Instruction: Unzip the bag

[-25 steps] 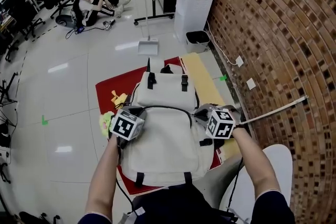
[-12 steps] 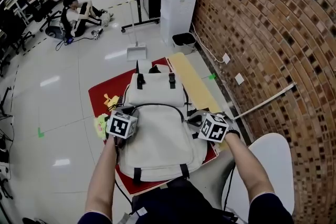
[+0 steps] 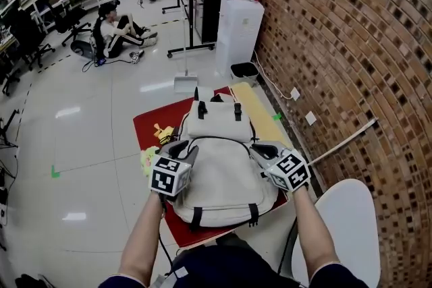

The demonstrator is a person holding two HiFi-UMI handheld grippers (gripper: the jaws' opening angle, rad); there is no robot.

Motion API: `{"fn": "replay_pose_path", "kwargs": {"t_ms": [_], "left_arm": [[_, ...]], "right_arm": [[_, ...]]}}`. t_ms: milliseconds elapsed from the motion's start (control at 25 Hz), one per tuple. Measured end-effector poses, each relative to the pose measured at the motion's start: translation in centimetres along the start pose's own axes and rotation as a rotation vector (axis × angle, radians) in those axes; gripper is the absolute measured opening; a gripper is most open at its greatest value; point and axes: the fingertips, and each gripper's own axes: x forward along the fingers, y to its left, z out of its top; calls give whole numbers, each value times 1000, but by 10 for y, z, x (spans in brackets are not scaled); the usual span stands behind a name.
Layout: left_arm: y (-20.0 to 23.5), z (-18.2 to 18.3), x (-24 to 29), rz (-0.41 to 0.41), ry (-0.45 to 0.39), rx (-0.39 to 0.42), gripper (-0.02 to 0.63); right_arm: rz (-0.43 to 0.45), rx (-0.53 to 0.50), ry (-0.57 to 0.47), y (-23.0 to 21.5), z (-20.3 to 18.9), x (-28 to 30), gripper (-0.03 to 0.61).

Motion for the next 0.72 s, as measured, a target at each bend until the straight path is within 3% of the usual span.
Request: {"fn": "replay_pose_path", "kwargs": {"t_ms": [40, 240, 400, 720], "left_arm": [[-9, 3, -10, -6, -24, -1, 106], [-43, 9, -42, -25, -97, 10, 9], [-67, 15, -55, -60, -139, -13, 3], [-85, 31, -72, -74, -179, 17, 3]], "right_arm": [[-16, 44, -54, 8, 11, -6, 12], [-31, 196, -204, 51, 38, -22, 6], [-52, 255, -286, 74, 55, -31, 6], [-34, 263, -371, 107, 87, -38, 6]]}}
